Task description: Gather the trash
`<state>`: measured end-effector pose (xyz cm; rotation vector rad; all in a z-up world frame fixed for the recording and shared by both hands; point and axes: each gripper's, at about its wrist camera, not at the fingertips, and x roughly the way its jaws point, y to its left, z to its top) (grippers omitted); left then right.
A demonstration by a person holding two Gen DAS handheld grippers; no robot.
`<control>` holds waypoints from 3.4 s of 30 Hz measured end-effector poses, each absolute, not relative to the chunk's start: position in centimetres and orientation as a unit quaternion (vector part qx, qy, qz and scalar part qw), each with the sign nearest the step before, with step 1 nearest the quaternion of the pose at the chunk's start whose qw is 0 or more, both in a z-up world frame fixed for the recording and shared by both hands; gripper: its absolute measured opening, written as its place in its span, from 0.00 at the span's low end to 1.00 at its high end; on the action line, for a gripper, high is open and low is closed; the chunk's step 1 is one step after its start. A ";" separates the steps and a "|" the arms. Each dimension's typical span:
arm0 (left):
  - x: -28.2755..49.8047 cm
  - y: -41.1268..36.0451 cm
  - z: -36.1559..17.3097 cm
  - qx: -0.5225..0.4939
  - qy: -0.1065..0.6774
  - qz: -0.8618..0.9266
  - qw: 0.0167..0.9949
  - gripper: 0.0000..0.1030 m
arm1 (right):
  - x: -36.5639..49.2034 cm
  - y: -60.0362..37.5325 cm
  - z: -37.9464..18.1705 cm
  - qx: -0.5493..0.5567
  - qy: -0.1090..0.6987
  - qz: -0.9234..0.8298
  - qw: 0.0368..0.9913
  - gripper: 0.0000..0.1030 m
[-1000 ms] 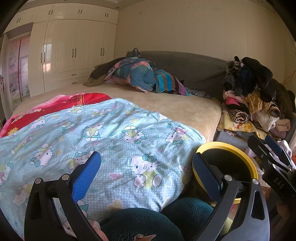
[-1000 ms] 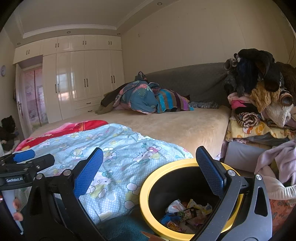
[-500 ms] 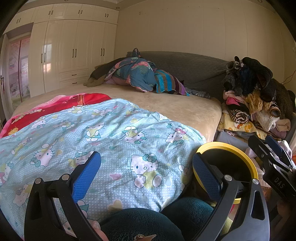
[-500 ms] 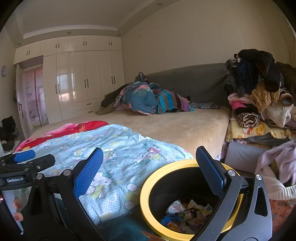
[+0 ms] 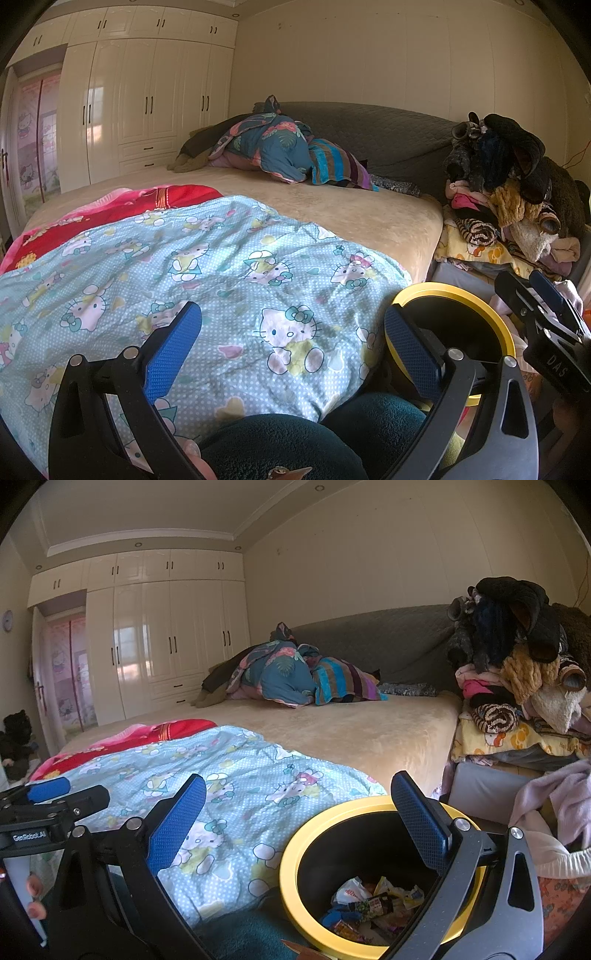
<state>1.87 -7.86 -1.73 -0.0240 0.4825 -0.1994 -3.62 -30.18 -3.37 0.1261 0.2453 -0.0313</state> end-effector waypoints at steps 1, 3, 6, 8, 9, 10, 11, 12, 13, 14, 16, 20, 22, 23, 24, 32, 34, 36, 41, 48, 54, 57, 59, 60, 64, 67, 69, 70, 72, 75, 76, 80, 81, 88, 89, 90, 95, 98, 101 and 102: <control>1.9 -7.9 -1.7 -0.012 0.238 -0.099 0.966 0.94 | -3.7 -30.1 -3.4 0.063 0.122 -0.016 0.990 0.90; 1.8 -7.8 -1.7 -0.012 0.238 -0.098 0.966 0.94 | -3.6 -30.2 -3.4 0.063 0.122 -0.015 0.990 0.90; 1.9 -7.8 -1.7 -0.012 0.239 -0.098 0.966 0.94 | -3.6 -30.2 -3.4 0.062 0.122 -0.015 0.990 0.90; 1.9 -7.8 -1.7 -0.012 0.239 -0.099 0.966 0.94 | -3.6 -30.2 -3.4 0.063 0.122 -0.016 0.990 0.90; 1.9 -7.8 -1.7 -0.012 0.239 -0.098 0.966 0.94 | -3.7 -30.2 -3.4 0.063 0.122 -0.015 0.990 0.90; 1.9 -7.8 -1.7 -0.012 0.238 -0.098 0.966 0.94 | -3.7 -30.2 -3.4 0.062 0.122 -0.015 0.990 0.90; 1.9 -7.8 -1.7 -0.012 0.239 -0.098 0.966 0.94 | -3.7 -30.2 -3.4 0.063 0.122 -0.016 0.990 0.90; 2.0 -7.8 -1.7 -0.012 0.239 -0.098 0.966 0.94 | -3.7 -30.2 -3.4 0.063 0.121 -0.015 0.990 0.90; 1.9 -7.8 -1.8 -0.011 0.239 -0.097 0.966 0.94 | -3.7 -30.2 -3.4 0.063 0.121 -0.015 0.990 0.90; 1.9 -7.8 -1.9 -0.012 0.239 -0.097 0.966 0.94 | -3.6 -30.2 -3.4 0.063 0.122 -0.016 0.990 0.90; 1.8 -7.7 -2.0 -0.011 0.241 -0.095 0.966 0.94 | -3.6 -30.2 -3.3 0.064 0.121 -0.014 0.990 0.90; 1.8 -7.4 -2.3 -0.015 0.244 -0.089 0.966 0.94 | -3.5 -30.3 -3.1 0.065 0.123 -0.012 0.990 0.90; 1.9 -6.9 -2.3 -0.028 0.247 -0.088 0.964 0.94 | -3.6 -30.2 -2.6 0.063 0.122 -0.007 0.991 0.90; 2.0 -6.4 -2.3 -0.038 0.249 -0.086 0.964 0.94 | -3.5 -29.9 -2.2 0.061 0.120 0.000 0.991 0.90; 2.3 -5.9 -2.1 -0.047 0.249 -0.084 0.964 0.94 | -3.2 -29.6 -1.9 0.060 0.121 0.009 0.991 0.90; 5.4 8.3 -1.8 -0.120 0.262 0.115 0.951 0.94 | 4.9 -20.0 1.8 0.050 0.196 0.155 0.967 0.90; 5.9 13.9 -3.1 -0.129 0.285 0.196 0.929 0.94 | 8.5 -14.4 2.0 0.041 0.257 0.199 0.945 0.90; 6.2 18.5 -4.3 -0.139 0.309 0.247 0.908 0.94 | 12.0 -7.2 1.2 0.030 0.314 0.252 0.915 0.90; 5.3 30.7 -9.8 -0.179 0.379 0.365 0.831 0.94 | 16.0 8.7 -6.3 -0.050 0.429 0.312 0.846 0.90; 3.2 36.7 -15.4 -0.181 0.404 0.401 0.802 0.95 | 16.3 17.6 -16.9 -0.139 0.457 0.307 0.824 0.91; 2.5 36.5 -15.4 -0.189 0.395 0.397 0.807 0.95 | 16.3 16.8 -16.8 -0.133 0.435 0.312 0.834 0.91; 2.6 36.6 -15.5 -0.189 0.395 0.397 0.807 0.95 | 16.8 16.8 -16.7 -0.136 0.434 0.310 0.835 0.91; 2.8 36.3 -15.5 -0.189 0.395 0.397 0.806 0.95 | 16.8 16.6 -16.6 -0.136 0.434 0.310 0.835 0.91; 2.8 36.4 -15.5 -0.189 0.395 0.397 0.807 0.95 | 16.2 17.1 -16.8 -0.136 0.434 0.310 0.835 0.91; 2.7 36.5 -15.5 -0.189 0.395 0.397 0.806 0.95 | 16.1 17.1 -16.8 -0.136 0.434 0.310 0.835 0.91; 2.7 36.5 -15.5 -0.189 0.395 0.397 0.806 0.95 | 16.1 17.1 -16.8 -0.136 0.434 0.310 0.835 0.91; 2.7 36.5 -15.5 -0.189 0.395 0.397 0.806 0.95 | 16.1 17.1 -16.8 -0.136 0.434 0.310 0.835 0.91; 2.7 36.5 -15.5 -0.189 0.395 0.397 0.806 0.95 | 16.1 17.1 -16.8 -0.136 0.434 0.310 0.835 0.91; 2.6 36.5 -15.5 -0.189 0.395 0.397 0.806 0.95 | 16.1 17.1 -16.8 -0.136 0.434 0.310 0.835 0.91; 2.7 36.5 -15.5 -0.189 0.395 0.397 0.806 0.95 | 16.1 17.1 -16.8 -0.136 0.434 0.310 0.835 0.91; 2.7 36.5 -15.5 -0.189 0.395 0.397 0.806 0.95 | 16.1 17.1 -16.8 -0.136 0.434 0.310 0.835 0.91; 2.7 36.5 -15.5 -0.189 0.395 0.397 0.806 0.95 | 16.1 17.1 -16.8 -0.136 0.434 0.310 0.835 0.91; 2.7 36.5 -15.5 -0.189 0.395 0.397 0.806 0.95 | 16.1 17.1 -16.8 -0.136 0.434 0.310 0.835 0.91; 2.3 36.3 -15.3 -0.189 0.395 0.397 0.807 0.95 | 16.2 17.2 -16.8 -0.134 0.435 0.311 0.834 0.91; 3.4 36.7 -15.7 -0.189 0.396 0.397 0.806 0.95 | 16.1 17.2 -16.8 -0.134 0.435 0.311 0.834 0.91; 3.2 36.7 -15.5 -0.189 0.396 0.397 0.806 0.95 | 16.1 17.2 -16.8 -0.134 0.435 0.311 0.834 0.91; 2.8 36.5 -15.6 -0.189 0.396 0.397 0.806 0.95 | 16.1 17.2 -16.8 -0.134 0.435 0.311 0.834 0.91; 2.8 36.5 -15.5 -0.189 0.396 0.397 0.806 0.95 | 16.1 17.2 -16.8 -0.134 0.435 0.311 0.834 0.91; 2.8 36.5 -15.6 -0.189 0.396 0.397 0.806 0.95 | 16.1 17.2 -16.8 -0.134 0.435 0.311 0.834 0.91; 2.7 36.5 -15.5 -0.189 0.396 0.397 0.806 0.95 | 16.1 17.1 -16.8 -0.134 0.434 0.311 0.834 0.91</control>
